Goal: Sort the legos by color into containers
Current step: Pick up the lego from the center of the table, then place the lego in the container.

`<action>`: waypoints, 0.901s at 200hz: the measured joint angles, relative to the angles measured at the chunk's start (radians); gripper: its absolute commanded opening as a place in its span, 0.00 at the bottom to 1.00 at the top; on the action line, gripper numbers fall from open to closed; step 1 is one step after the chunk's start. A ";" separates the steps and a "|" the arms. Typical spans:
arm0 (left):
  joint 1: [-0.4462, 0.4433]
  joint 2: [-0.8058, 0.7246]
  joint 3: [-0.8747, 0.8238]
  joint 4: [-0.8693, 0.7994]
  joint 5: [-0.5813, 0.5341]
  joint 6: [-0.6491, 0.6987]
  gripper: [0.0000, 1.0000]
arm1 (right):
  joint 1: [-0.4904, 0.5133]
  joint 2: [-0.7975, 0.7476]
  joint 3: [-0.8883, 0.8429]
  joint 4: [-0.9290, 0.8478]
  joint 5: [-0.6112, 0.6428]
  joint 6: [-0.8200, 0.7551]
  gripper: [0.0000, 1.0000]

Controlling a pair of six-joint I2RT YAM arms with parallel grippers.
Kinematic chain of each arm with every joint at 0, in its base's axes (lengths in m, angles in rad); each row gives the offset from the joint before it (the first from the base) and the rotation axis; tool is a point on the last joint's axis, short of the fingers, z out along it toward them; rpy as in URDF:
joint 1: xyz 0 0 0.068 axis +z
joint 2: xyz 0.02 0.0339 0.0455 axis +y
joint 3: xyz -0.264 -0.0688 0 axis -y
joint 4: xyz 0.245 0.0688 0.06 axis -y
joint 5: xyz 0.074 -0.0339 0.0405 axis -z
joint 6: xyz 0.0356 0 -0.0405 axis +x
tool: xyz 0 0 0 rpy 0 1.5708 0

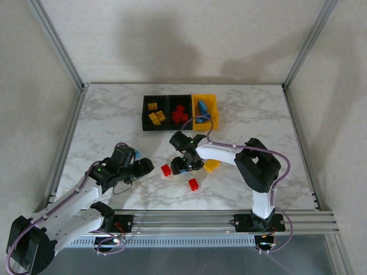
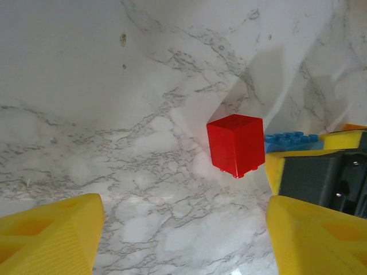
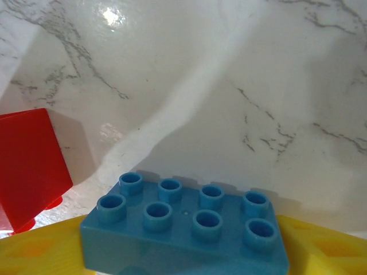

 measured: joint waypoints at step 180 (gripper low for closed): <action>-0.064 0.315 0.246 0.249 -0.031 -0.018 0.75 | -0.410 -0.018 0.344 0.045 0.079 -0.040 0.62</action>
